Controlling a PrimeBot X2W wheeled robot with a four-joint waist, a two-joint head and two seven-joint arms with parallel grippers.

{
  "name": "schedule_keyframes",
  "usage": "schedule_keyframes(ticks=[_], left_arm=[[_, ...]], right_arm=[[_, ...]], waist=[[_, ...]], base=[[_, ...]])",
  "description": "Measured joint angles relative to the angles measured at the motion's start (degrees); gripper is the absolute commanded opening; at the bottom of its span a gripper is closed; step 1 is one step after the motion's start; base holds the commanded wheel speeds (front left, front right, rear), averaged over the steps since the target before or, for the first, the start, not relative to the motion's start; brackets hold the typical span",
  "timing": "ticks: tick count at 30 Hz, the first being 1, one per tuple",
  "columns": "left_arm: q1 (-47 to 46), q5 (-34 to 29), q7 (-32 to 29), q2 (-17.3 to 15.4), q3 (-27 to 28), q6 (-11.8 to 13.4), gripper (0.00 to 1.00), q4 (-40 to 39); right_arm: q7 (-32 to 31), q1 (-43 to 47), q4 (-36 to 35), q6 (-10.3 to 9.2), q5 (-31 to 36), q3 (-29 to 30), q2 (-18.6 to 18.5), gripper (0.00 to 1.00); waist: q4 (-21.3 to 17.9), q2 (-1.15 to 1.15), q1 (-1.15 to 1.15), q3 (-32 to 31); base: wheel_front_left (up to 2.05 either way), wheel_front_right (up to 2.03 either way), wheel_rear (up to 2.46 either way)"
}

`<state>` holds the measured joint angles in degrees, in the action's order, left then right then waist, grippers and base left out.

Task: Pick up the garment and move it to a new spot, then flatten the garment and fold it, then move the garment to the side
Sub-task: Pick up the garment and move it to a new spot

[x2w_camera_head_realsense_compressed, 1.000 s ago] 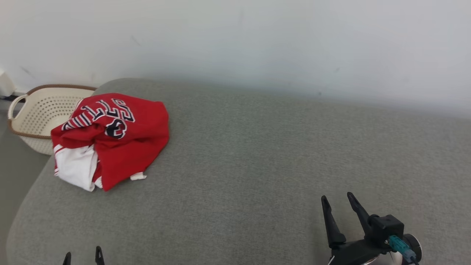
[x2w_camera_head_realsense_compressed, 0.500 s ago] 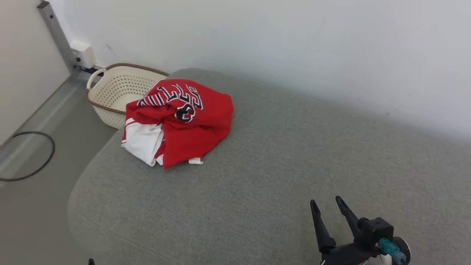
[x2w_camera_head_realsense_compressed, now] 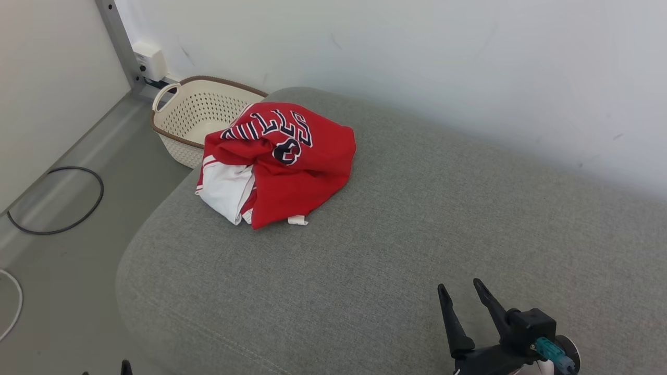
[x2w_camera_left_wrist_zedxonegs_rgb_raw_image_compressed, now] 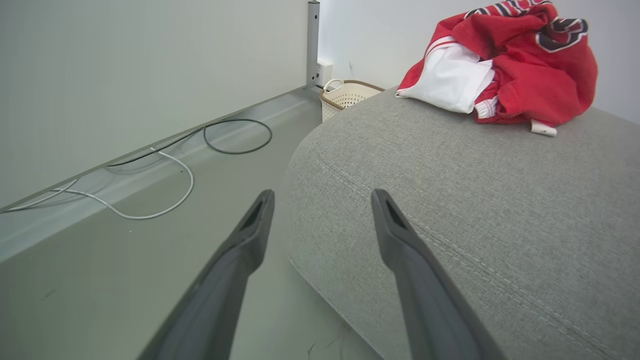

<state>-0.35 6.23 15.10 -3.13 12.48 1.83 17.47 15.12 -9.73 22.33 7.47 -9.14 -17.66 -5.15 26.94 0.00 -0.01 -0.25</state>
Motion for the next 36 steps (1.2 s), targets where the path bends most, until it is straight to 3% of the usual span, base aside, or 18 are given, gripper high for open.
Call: schedule_keyframes(ticks=[6, 7, 13, 23, 31, 36], left_arm=[[-5.7, 0.2, 0.0, -0.4, -0.7, -4.5, 1.00, 1.3], [-7.2, 0.2, 0.0, -1.1, -1.3, -5.9, 1.00, 2.7], [-18.2, 0.3, 0.0, -5.3, -2.5, -8.3, 1.00, 8.2], [-36.7, 1.6, 0.0, -12.2, -8.8, -9.3, 1.00, 17.8], [-50.4, 11.0, -3.8, -18.6, -22.0, -9.3, 1.00, 26.4], [-54.7, 16.4, -6.6, -19.7, -27.7, -9.3, 1.00, 28.3]], right_arm=[[0.0, -0.4, -0.3, 0.00, 0.0, 0.1, -1.7, 1.00], [0.0, -0.5, -0.3, 0.00, 0.0, 0.1, -2.0, 1.00], [0.0, -2.1, -0.7, 0.00, 0.0, -1.0, -3.1, 1.00], [0.0, -4.0, -1.7, 0.00, -0.2, -0.9, -5.6, 1.00], [0.0, -5.0, -2.4, 0.00, -0.2, -0.5, -6.9, 1.00], [0.0, -5.3, -2.6, 0.00, -0.4, -0.5, -7.3, 1.00]], waist=[[-1.4, 0.00, 0.00, 1.9], [-1.7, 0.00, 0.00, 2.3], [-3.8, 0.00, 0.01, 4.4], [-8.7, 0.00, 0.01, 8.2], [-13.3, 0.01, 0.01, 11.3], [-15.4, 0.01, 0.02, 12.8]], base=[[0.00, 0.00, 0.00], [0.00, 0.00, 0.00], [0.00, 0.00, 0.00], [0.00, 0.00, 0.00], [0.00, 0.00, 0.00], [0.00, 0.00, 0.00]])
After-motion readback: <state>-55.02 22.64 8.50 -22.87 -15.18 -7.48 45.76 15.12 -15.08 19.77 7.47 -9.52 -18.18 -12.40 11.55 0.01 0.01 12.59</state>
